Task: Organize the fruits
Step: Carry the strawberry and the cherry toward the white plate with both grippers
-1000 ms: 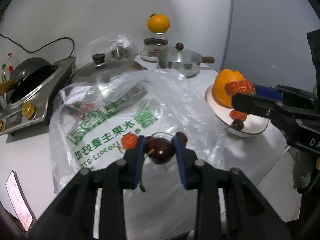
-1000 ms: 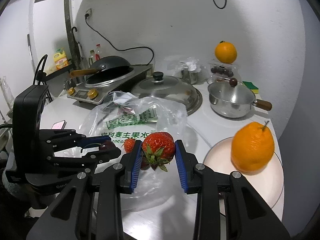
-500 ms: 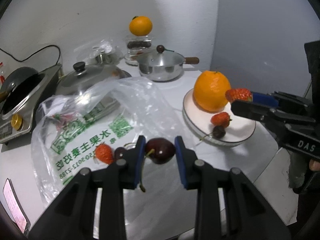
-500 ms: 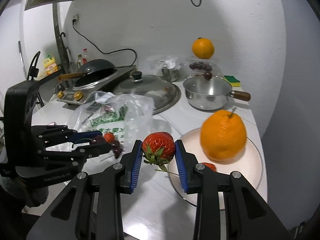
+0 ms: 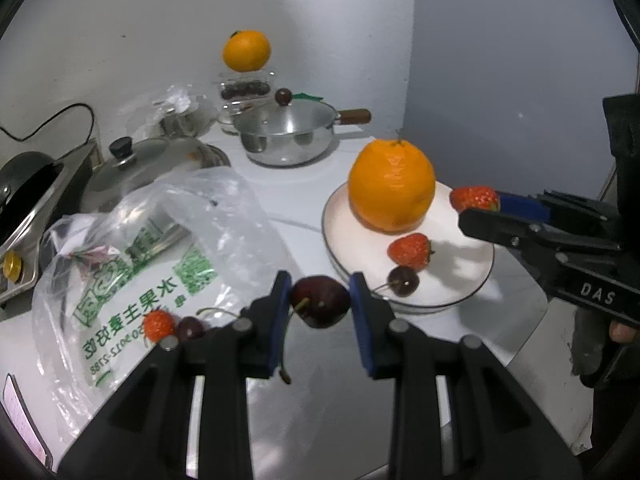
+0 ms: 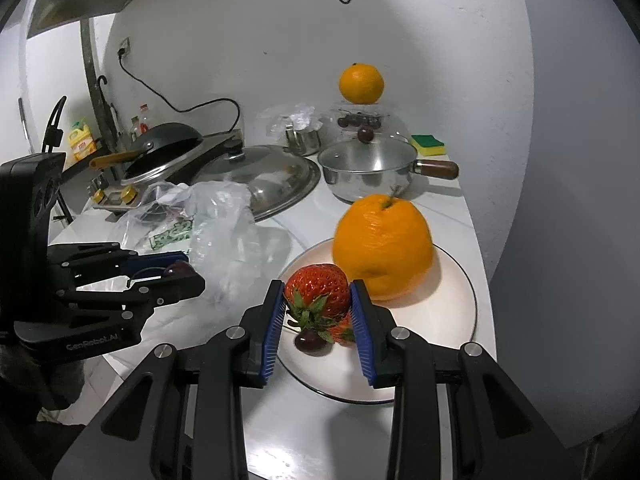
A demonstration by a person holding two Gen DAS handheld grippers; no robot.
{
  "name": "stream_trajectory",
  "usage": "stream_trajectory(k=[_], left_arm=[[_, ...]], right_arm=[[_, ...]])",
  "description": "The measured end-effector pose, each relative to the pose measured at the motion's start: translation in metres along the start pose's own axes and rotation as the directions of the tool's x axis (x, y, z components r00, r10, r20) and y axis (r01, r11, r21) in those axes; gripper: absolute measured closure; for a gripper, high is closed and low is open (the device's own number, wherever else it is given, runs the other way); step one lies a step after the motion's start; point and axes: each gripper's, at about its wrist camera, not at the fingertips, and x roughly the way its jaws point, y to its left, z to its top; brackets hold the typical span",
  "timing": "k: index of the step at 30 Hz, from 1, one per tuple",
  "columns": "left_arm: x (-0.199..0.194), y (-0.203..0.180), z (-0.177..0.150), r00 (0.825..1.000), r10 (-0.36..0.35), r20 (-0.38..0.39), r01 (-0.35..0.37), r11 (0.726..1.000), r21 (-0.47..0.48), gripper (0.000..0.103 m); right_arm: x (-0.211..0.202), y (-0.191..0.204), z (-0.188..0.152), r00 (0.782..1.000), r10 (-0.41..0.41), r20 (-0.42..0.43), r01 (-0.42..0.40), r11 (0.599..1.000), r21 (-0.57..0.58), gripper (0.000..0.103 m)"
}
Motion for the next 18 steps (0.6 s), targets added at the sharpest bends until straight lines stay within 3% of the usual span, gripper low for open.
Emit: stream_trajectory(k=[18], left_arm=[[0.044,-0.037,0.019,0.999,-0.022,-0.044,0.024,0.999,0.047,0.072]], right_arm=[[0.011,-0.053,-0.014,0.999,-0.023,-0.022,0.024,0.998,0.061,0.068]])
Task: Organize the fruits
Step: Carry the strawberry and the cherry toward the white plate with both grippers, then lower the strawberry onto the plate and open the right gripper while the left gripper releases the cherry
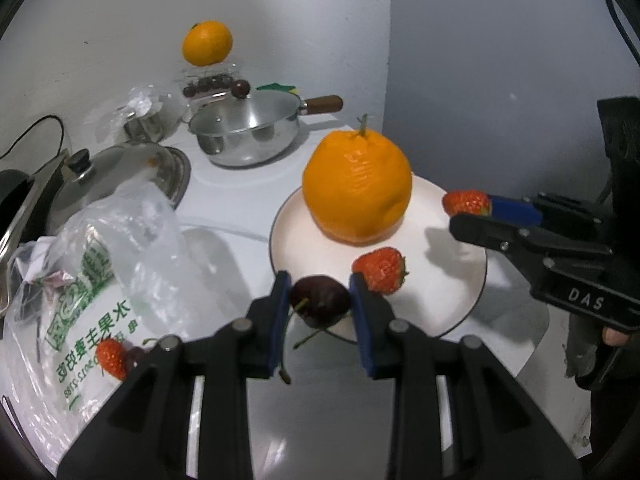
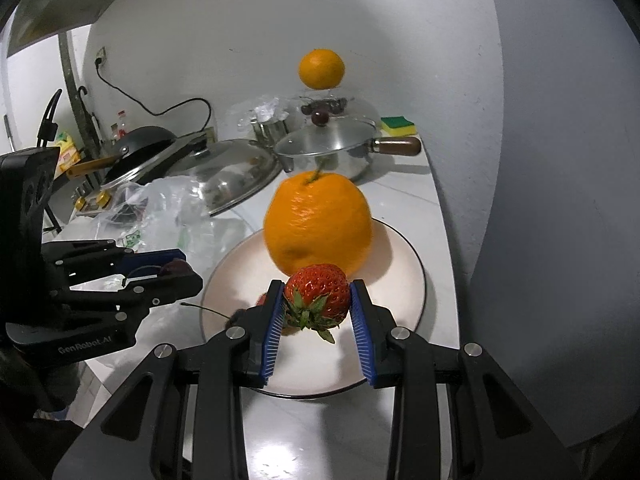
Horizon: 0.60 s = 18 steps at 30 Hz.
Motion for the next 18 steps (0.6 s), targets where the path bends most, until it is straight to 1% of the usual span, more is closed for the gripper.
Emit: stream_trajectory(k=[8,18], left_arm=[[0.018,0.0,0.008,1.0,-0.004,-0.015,0.004,1.0,-0.006,0.072],[0.036,0.002,0.011,0.999,-0.015,-0.033,0.015,1.0,-0.015,0.072]], right_arm=[[0.013,-0.009,0.001,1.0,-0.002,-0.02,0.002,1.0,0.002,0.068],[0.031,-0.02,0.001,0.998,-0.029,-0.047,0.029,1.0,-0.001,0.068]])
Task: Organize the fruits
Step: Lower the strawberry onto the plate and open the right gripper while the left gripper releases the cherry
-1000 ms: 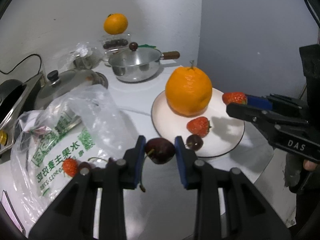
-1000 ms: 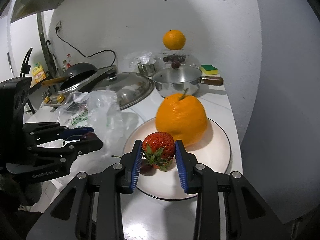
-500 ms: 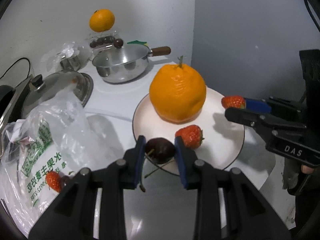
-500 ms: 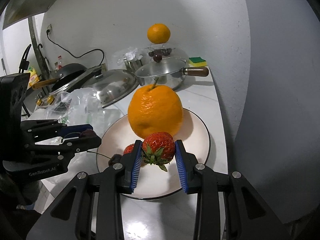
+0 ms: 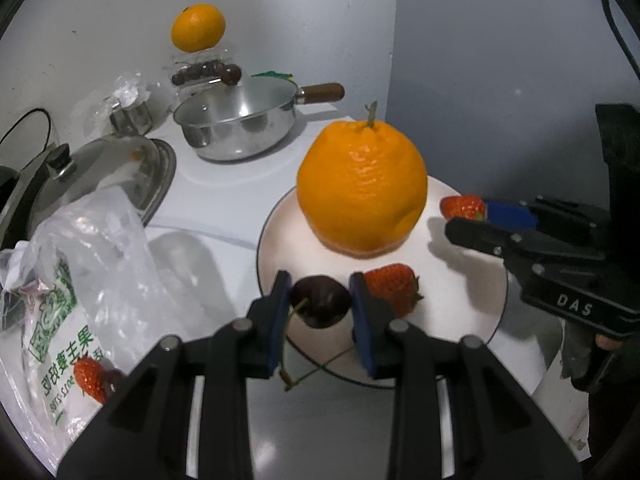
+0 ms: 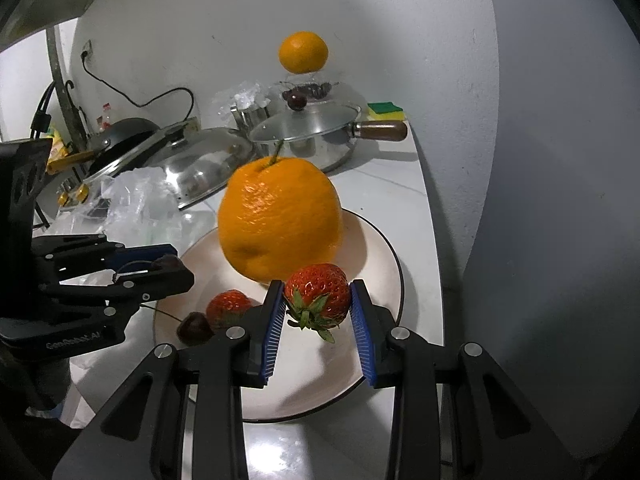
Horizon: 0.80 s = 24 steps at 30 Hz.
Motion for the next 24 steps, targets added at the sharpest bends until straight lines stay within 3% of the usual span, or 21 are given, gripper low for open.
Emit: stream_trajectory(k=[24], left_arm=[[0.012,0.0,0.005,0.999,-0.034,-0.006,0.034,0.999,0.006,0.067]], right_arm=[[0.019,-0.003,0.001,0.998,-0.034,-0.05,0.035,0.999,0.016,0.068]])
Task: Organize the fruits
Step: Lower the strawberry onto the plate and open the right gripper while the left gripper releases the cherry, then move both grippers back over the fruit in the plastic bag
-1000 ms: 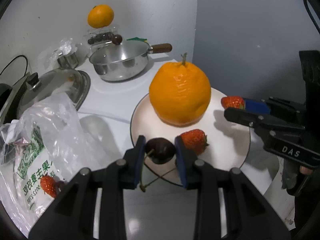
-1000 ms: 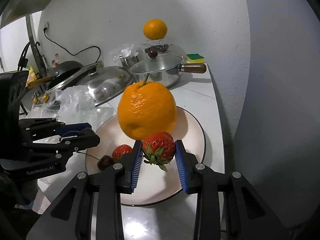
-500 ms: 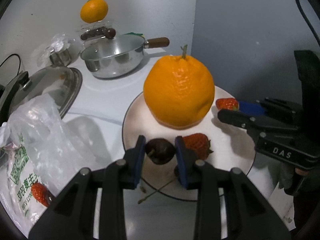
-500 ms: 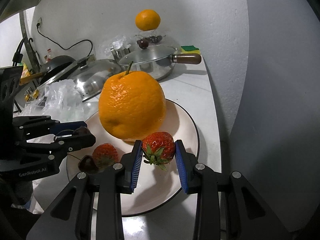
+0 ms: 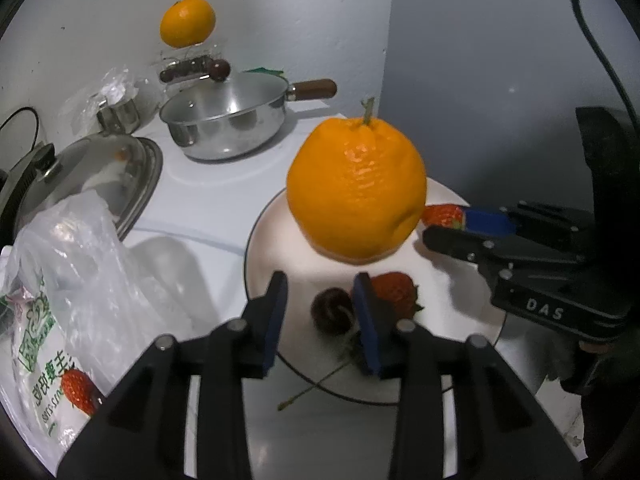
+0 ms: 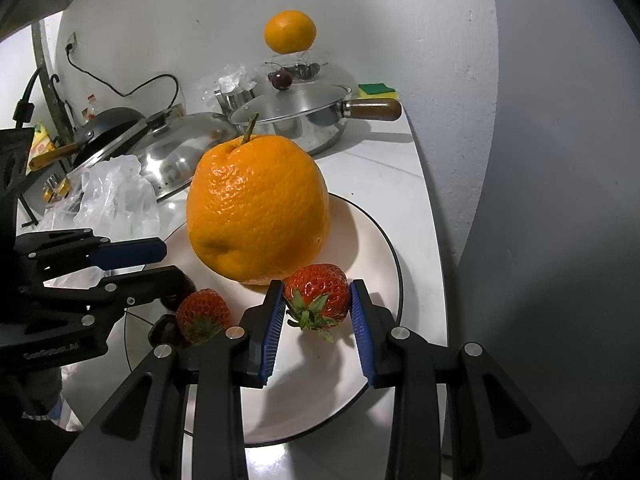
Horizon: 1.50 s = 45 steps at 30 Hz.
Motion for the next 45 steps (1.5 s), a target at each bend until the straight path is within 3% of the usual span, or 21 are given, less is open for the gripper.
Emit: stream_trajectory(k=[7,11,45], left_arm=[[-0.01,0.001,-0.002,1.0,0.004,0.021,-0.003,1.0,-0.007,0.062],[-0.017,0.004,-0.004,0.999,-0.013,0.035,0.014,1.0,-0.024,0.05],[-0.098,0.039,-0.037,0.988,0.042,0.148,-0.03,0.996,-0.086,0.049]], right_arm=[[-0.003,0.004,0.0,1.0,-0.017,-0.007,0.017,1.0,0.007,0.064],[-0.009,0.006,0.0,1.0,-0.026,0.003,0.026,1.0,0.011,0.062],[-0.055,0.072,0.009,0.997,-0.022,0.078,0.027,0.998,-0.056,0.061]])
